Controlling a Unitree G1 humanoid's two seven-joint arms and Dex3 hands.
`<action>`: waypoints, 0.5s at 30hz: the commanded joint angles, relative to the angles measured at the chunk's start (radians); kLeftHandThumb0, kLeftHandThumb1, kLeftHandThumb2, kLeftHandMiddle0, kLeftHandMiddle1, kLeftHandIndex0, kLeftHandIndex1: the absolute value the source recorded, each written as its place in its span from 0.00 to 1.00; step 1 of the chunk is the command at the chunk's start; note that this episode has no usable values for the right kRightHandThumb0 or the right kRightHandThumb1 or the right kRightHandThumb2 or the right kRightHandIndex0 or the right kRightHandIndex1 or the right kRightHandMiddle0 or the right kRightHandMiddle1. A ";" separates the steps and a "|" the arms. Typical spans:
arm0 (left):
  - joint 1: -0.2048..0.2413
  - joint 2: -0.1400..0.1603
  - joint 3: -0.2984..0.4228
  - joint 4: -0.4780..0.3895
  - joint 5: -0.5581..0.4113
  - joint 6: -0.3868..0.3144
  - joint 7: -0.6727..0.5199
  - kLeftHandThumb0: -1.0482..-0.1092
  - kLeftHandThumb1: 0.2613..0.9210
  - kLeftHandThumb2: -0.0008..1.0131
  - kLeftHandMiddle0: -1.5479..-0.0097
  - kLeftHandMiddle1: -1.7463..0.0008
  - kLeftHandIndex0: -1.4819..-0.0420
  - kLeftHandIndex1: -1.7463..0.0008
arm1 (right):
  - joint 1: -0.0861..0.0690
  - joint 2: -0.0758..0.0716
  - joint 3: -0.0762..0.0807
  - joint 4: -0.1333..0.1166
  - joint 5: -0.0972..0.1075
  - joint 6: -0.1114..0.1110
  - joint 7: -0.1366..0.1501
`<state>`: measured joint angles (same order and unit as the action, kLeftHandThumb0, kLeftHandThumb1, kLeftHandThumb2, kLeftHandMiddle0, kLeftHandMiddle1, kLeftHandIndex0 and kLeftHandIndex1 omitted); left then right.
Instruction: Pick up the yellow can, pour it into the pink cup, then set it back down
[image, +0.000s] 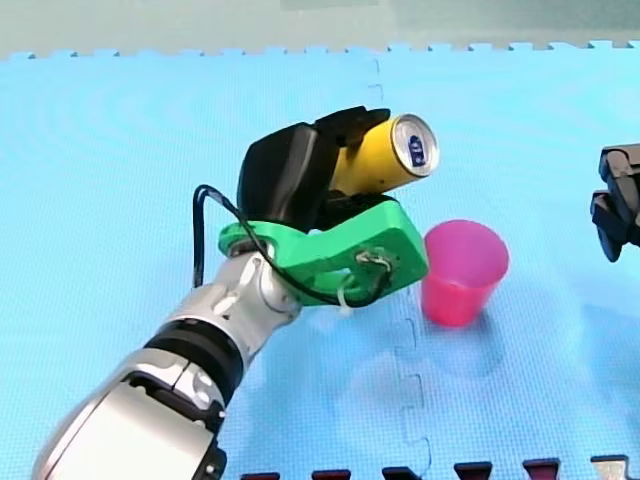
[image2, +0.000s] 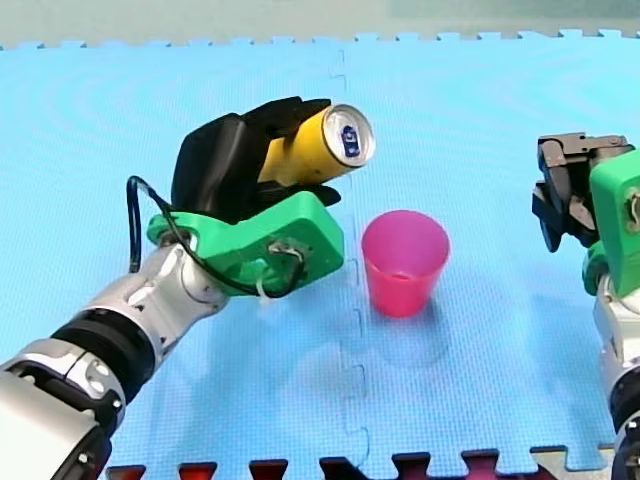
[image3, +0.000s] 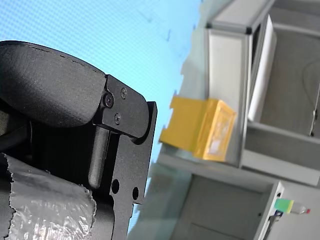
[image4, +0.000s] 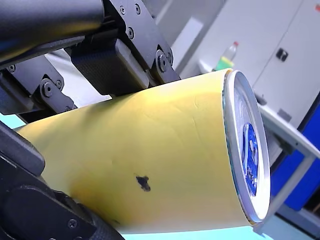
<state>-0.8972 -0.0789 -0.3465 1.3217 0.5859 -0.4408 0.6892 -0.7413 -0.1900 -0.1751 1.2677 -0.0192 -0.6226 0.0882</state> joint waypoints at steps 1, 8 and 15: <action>-0.014 0.008 -0.012 -0.002 0.008 -0.001 0.015 0.70 0.82 0.00 0.12 0.99 0.20 1.00 | 0.004 -0.004 -0.001 0.000 0.002 -0.007 -0.001; -0.014 0.015 -0.029 -0.002 0.019 0.004 0.028 0.70 0.83 0.00 0.13 1.00 0.20 1.00 | 0.005 -0.005 0.001 0.000 -0.003 -0.010 -0.007; -0.016 0.014 -0.040 -0.001 0.025 0.011 0.041 0.70 0.84 0.00 0.12 1.00 0.20 1.00 | 0.005 -0.003 0.002 -0.001 -0.004 -0.014 -0.010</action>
<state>-0.9005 -0.0664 -0.3840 1.3218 0.6105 -0.4317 0.7200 -0.7393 -0.1903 -0.1733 1.2676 -0.0243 -0.6319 0.0820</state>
